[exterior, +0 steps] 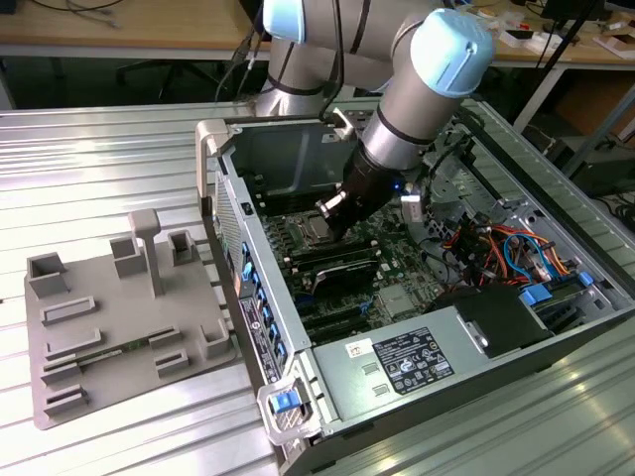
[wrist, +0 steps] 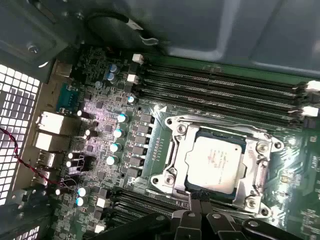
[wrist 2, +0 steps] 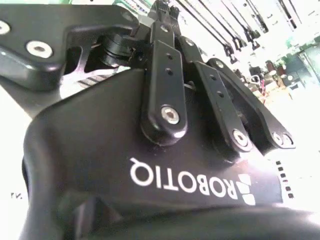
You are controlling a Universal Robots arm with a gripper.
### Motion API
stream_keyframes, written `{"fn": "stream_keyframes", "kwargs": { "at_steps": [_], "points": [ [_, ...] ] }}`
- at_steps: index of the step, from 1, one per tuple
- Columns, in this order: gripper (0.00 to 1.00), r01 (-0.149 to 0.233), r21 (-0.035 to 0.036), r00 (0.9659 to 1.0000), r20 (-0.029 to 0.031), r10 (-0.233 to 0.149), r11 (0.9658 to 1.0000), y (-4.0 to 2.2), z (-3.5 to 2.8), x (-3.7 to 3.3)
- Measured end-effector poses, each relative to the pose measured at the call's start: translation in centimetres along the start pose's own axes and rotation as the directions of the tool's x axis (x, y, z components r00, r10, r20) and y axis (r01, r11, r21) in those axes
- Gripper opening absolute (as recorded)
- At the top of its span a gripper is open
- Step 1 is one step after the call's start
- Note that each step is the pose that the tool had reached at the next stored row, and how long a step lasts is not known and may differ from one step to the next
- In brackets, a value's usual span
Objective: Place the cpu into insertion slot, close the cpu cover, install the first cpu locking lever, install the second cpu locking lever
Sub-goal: 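Install the second cpu locking lever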
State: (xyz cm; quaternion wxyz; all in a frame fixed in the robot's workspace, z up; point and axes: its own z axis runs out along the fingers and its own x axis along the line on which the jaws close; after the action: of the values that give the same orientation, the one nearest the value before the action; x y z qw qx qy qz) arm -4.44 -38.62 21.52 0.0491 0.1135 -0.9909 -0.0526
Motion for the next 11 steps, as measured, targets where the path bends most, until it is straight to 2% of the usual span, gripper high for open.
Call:
{"fn": "stream_keyframes", "kwargs": {
  "at_steps": [1, 2, 11],
  "points": [
    [0.11, 0.000, -0.0035, 1.0000, -0.0009, 0.000, 1.0000, 0.15, -1.59, -0.01],
    [0.11, 0.000, -0.0048, 1.0000, -0.0019, 0.000, 1.0000, 0.37, -3.53, 0.13],
    [0.11, 0.000, -0.0049, 1.0000, -0.0019, 0.000, 1.0000, 0.37, -3.54, 0.13]
  ]
}}
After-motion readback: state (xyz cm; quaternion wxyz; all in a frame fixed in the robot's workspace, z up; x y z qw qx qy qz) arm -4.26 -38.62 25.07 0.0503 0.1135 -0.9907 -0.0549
